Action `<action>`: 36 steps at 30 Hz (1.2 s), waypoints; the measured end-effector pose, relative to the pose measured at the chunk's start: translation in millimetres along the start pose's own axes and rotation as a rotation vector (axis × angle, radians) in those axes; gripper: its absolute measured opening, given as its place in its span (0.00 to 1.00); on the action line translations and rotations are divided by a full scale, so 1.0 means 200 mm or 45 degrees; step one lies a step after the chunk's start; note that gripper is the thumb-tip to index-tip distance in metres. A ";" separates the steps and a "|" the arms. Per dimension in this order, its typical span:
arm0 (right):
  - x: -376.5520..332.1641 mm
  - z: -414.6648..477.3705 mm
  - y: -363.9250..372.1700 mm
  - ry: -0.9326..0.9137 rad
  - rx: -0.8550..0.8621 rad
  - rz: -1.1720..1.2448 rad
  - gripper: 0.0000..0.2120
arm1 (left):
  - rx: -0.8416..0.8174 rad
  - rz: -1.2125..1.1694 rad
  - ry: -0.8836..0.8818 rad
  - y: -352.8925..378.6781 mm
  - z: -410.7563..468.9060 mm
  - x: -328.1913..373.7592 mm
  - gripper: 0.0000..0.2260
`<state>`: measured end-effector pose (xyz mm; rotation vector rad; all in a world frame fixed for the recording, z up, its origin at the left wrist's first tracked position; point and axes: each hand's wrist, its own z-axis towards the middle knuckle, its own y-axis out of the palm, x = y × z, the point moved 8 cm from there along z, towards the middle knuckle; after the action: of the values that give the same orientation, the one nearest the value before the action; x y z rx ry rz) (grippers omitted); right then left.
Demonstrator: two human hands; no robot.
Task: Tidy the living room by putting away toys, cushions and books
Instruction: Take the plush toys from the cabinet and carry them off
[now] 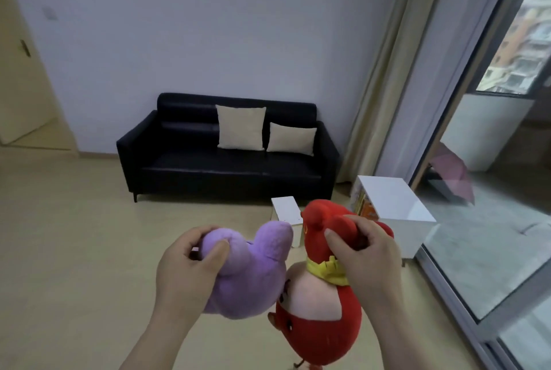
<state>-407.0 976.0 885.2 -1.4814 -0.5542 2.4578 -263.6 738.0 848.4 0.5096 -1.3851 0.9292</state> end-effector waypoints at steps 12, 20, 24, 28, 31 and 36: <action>-0.22 0.53 0.96 0.041 -0.015 -0.004 0.09 | -0.005 0.028 -0.075 -0.31 1.07 -0.20 0.10; -0.19 1.05 1.60 0.028 -0.037 0.023 0.10 | 0.034 0.031 -0.102 -0.34 1.78 -0.42 0.11; -0.21 1.39 1.94 0.044 -0.077 0.125 0.10 | 0.059 0.086 -0.088 -0.34 2.20 -0.45 0.11; -0.23 1.73 2.28 0.033 -0.120 0.168 0.11 | 0.106 0.093 -0.066 -0.36 2.64 -0.49 0.12; -0.23 1.87 2.46 0.063 -0.161 0.171 0.09 | 0.113 0.095 -0.090 -0.38 2.83 -0.54 0.12; -0.23 2.18 2.84 0.070 -0.196 0.144 0.09 | 0.136 0.106 -0.137 -0.41 3.29 -0.70 0.10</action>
<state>-766.0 355.0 862.9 -1.6768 -0.6805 2.4990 -583.4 140.0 835.8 0.5932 -1.4679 1.0602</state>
